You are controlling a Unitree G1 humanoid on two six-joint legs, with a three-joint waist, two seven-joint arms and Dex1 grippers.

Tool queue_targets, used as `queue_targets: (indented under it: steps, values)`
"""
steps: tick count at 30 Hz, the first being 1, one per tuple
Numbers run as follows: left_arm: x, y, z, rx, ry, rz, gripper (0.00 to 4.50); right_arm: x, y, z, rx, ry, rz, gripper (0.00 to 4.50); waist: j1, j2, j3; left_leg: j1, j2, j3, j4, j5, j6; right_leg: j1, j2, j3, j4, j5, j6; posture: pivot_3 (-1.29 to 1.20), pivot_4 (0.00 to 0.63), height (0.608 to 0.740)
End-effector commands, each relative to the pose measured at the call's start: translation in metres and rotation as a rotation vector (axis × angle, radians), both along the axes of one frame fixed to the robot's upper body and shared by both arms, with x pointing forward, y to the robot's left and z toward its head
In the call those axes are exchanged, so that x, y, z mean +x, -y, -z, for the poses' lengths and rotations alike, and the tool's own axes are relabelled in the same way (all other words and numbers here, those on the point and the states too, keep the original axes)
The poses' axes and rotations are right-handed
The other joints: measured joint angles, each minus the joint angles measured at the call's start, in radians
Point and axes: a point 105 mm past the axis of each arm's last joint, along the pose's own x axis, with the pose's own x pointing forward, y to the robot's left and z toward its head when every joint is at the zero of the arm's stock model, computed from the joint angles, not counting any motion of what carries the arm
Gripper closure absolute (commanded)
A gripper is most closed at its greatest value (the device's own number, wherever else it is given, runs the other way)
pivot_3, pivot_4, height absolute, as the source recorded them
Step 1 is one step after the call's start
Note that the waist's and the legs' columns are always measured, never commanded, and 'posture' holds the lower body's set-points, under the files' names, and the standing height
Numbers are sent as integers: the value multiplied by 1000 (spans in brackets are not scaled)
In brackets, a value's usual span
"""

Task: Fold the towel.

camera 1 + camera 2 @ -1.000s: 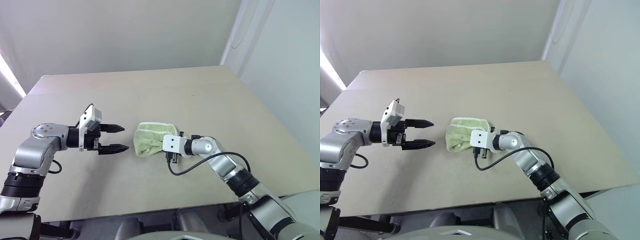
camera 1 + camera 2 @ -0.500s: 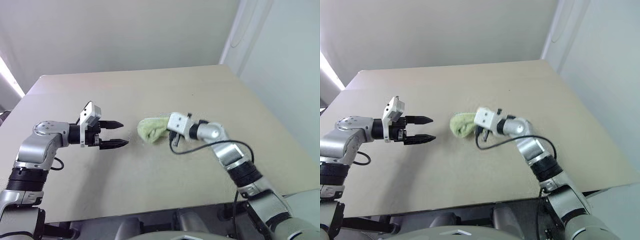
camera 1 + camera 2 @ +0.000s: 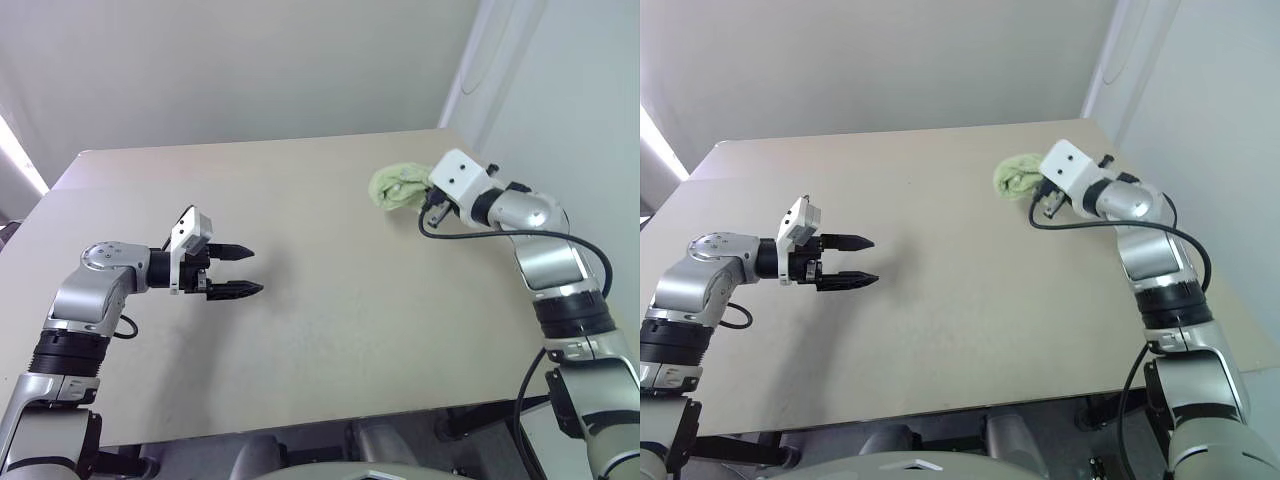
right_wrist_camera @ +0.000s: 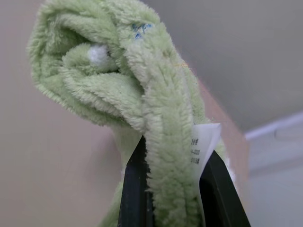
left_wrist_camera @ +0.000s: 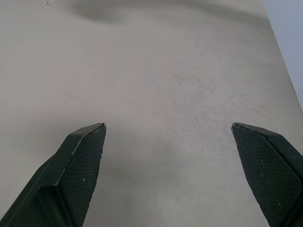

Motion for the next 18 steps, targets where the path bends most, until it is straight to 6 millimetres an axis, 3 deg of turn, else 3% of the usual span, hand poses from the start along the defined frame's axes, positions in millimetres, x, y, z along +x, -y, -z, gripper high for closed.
queue_targets:
  steps: [1,4,7,14,18]
  values:
    - [3,0,-7,10,39,16,0,-8,6,33,70,-71,33,4474,0,0,0,0,0,0,0,0,0,0,0,0,0,0,0,0,0,712]
    - [4,-2,-9,0,35,10,0,-21,3,60,60,-130,20,4474,1,1,1,0,0,1,1,0,0,0,0,1,0,0,0,0,0,712]
    - [4,-4,-9,6,33,11,0,-35,-6,74,58,-176,-17,4474,0,1,1,0,0,1,1,0,0,0,0,1,0,0,0,0,0,712]
    - [4,-5,-10,15,33,14,0,-57,-25,84,29,-230,-121,4474,1,1,1,0,0,1,1,0,0,0,0,1,1,0,0,0,0,712]
    - [4,-3,-9,20,32,18,0,-57,-27,84,36,-239,-115,4474,1,1,1,0,0,1,2,0,0,0,0,1,1,0,0,0,0,712]
